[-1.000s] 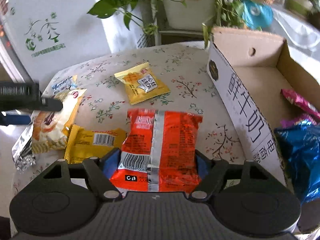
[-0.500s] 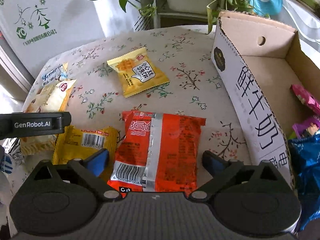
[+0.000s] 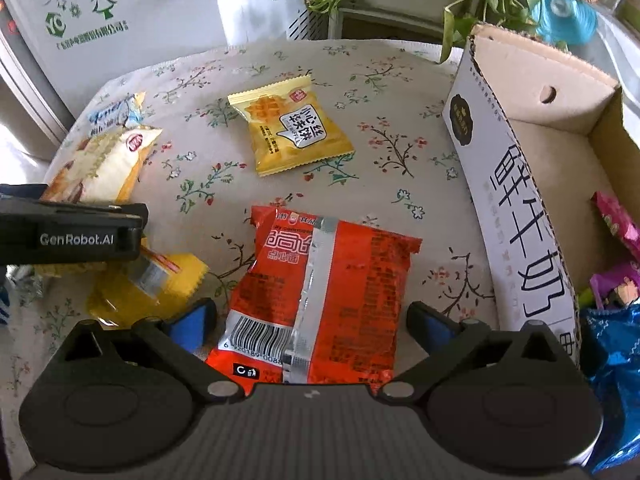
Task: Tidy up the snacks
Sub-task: 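Grasp the croissant bag with the left tool while the right tool lifts the red-orange bag, then carry both bags over the cardboard box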
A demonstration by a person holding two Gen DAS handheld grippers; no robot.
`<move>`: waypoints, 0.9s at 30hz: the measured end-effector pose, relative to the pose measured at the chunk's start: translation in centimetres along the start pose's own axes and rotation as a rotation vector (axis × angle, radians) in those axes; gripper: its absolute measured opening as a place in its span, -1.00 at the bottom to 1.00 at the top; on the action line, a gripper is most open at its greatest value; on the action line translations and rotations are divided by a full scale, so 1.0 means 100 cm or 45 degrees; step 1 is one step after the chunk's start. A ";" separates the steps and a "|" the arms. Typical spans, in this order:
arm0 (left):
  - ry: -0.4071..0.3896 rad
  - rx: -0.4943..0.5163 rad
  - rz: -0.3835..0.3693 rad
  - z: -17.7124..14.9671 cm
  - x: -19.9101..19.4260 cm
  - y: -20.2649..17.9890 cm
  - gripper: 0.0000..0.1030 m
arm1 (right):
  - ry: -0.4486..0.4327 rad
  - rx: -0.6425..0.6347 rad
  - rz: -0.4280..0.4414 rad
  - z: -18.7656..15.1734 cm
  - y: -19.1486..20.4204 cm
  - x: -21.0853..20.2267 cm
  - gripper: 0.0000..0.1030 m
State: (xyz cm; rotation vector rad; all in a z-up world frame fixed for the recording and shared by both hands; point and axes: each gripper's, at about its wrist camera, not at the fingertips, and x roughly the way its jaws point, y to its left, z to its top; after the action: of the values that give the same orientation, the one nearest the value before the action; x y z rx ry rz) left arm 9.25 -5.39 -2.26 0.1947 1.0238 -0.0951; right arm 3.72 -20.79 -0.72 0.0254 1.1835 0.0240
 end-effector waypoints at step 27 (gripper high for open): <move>-0.138 -0.102 -0.189 0.005 -0.036 0.005 0.02 | -0.243 -0.054 0.104 0.010 -0.009 -0.046 0.47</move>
State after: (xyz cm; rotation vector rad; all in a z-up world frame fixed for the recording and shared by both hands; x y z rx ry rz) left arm 7.92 -5.03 1.09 0.0400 0.9316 -0.1972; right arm 2.90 -21.79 3.92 0.0379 0.9903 0.1167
